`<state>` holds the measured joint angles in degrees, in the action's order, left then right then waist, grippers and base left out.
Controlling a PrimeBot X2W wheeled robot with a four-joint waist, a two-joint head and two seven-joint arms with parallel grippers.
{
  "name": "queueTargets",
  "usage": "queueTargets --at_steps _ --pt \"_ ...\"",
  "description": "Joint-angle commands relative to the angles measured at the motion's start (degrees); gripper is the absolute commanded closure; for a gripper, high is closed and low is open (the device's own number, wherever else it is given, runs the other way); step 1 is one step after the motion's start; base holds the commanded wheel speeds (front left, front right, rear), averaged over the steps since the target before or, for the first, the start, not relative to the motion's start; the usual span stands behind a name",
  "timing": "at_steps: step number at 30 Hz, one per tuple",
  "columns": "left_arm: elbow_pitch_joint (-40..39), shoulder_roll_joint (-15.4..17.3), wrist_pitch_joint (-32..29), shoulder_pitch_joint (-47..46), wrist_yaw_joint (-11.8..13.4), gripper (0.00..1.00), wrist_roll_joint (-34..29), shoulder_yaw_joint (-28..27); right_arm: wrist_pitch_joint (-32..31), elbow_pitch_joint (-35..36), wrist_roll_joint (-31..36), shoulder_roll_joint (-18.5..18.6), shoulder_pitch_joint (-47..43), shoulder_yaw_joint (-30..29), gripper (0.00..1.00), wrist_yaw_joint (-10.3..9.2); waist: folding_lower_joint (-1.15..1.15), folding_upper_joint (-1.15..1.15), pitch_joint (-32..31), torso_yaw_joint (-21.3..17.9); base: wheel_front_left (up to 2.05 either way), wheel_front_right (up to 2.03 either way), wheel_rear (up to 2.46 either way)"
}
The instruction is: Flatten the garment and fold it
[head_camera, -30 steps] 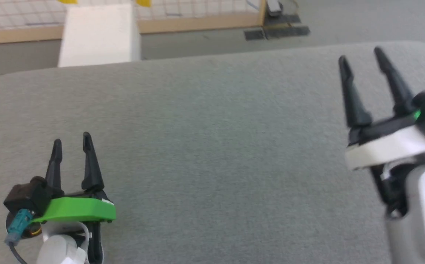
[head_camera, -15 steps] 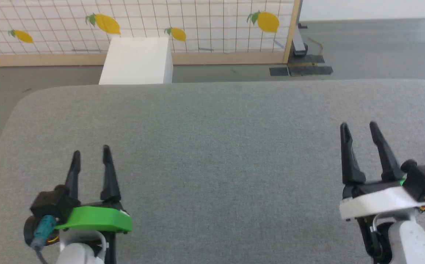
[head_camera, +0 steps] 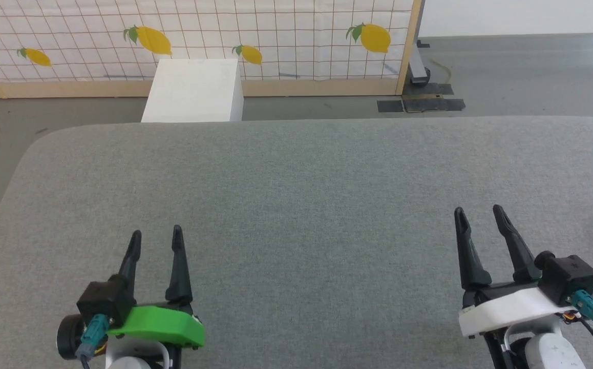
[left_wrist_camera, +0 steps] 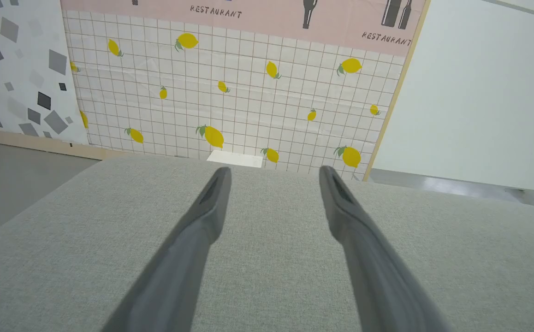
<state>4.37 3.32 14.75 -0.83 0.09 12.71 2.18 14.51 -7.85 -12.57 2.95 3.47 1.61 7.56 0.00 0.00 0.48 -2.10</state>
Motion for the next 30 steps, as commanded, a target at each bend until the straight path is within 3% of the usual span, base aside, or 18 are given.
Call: queueTargets --at_steps 1,10,11,30 --pt "0.37 -0.31 0.24 0.98 -0.35 0.0 0.32 0.23 0.47 -0.18 0.06 -0.07 -0.74 0.02 0.0 -0.08 0.0 0.0 0.03 -0.06 0.0 0.0 0.0" --pt "3.42 -0.4 0.25 0.93 -0.85 0.0 0.75 1.19 0.48 -0.69 -0.38 -0.07 -1.03 -0.47 0.0 -0.08 0.0 0.0 0.35 -0.25 0.0 0.0 0.0" --pt "3.39 -0.16 0.03 0.54 -0.56 1.0 0.61 1.16 0.15 -0.57 -0.14 0.0 -0.24 -0.41 1.0 0.0 0.0 0.0 0.35 -0.26 0.0 0.0 0.0" --pt "2.47 -0.19 -1.78 0.56 -0.5 1.0 -0.98 0.77 -1.61 0.44 1.39 0.0 -0.63 -0.51 1.0 -0.01 0.0 0.0 0.26 0.02 0.0 0.0 0.0"
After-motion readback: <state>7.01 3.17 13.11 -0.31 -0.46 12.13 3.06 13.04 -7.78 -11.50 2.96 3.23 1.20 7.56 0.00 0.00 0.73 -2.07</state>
